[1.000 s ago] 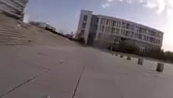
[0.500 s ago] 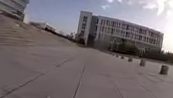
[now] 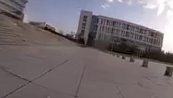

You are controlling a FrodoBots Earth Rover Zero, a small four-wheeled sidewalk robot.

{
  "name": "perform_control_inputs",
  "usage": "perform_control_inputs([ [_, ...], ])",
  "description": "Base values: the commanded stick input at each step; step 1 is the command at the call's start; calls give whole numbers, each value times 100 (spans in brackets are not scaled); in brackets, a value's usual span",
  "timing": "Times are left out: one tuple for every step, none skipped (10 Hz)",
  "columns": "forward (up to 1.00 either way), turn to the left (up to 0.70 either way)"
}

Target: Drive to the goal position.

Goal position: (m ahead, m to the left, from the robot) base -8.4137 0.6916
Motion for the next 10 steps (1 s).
perform_control_inputs([
  [70,0],
  [70,0],
  [70,0],
  [70,0],
  [70,0],
  [70,0],
  [70,0],
  [70,0],
  [70,0],
  [70,0],
])
